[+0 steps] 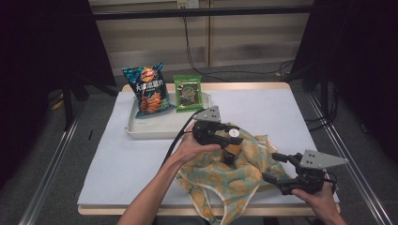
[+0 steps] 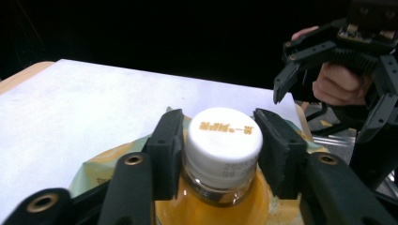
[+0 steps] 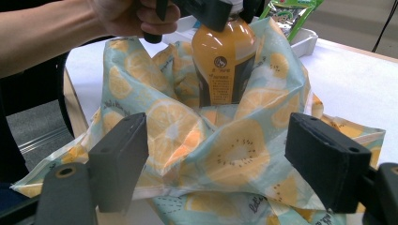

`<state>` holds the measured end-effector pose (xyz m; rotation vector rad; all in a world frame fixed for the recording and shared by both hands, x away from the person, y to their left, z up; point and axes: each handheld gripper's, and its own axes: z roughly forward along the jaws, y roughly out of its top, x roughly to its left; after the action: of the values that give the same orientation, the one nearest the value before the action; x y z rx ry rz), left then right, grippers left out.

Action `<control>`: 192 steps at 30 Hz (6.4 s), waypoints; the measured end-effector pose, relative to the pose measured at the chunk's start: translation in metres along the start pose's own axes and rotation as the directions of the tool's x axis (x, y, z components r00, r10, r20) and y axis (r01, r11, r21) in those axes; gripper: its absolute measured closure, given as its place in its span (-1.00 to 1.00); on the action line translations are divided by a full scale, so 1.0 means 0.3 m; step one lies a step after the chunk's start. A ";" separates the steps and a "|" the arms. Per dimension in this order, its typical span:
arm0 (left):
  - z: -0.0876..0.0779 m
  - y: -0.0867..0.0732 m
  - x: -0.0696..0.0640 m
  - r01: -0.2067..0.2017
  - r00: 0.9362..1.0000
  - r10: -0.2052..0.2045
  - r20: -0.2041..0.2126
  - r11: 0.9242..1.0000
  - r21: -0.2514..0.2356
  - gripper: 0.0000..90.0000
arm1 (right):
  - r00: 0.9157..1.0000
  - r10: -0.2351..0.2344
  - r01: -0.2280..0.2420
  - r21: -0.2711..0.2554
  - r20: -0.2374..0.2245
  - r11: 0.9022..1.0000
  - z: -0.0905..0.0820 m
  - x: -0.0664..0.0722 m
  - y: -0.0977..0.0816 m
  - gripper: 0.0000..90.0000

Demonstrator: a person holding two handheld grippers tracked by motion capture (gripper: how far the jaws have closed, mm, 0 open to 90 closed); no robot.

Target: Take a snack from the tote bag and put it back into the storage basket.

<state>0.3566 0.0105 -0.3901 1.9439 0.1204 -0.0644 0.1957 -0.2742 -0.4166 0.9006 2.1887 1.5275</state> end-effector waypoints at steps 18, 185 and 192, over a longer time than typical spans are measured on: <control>-0.010 0.017 -0.017 0.050 0.998 -0.049 -0.038 0.999 0.008 0.31 | 1.000 0.006 -0.006 -0.003 -0.005 1.000 0.000 -0.003 -0.001 -0.52; -0.293 -0.036 0.353 0.248 0.835 -0.285 -0.471 0.959 -0.140 0.31 | 1.000 0.006 -0.005 -0.059 0.007 0.998 0.008 -0.003 -0.006 -1.00; -0.269 -0.068 0.351 0.230 0.820 -0.274 -0.503 0.962 -0.150 0.31 | 1.000 0.002 -0.001 -0.058 0.004 0.998 0.011 -0.002 -0.007 -1.00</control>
<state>0.4580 0.0986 -0.3901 1.8067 0.7343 0.2942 0.1973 -0.2727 -0.4197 0.8863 2.1295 1.5803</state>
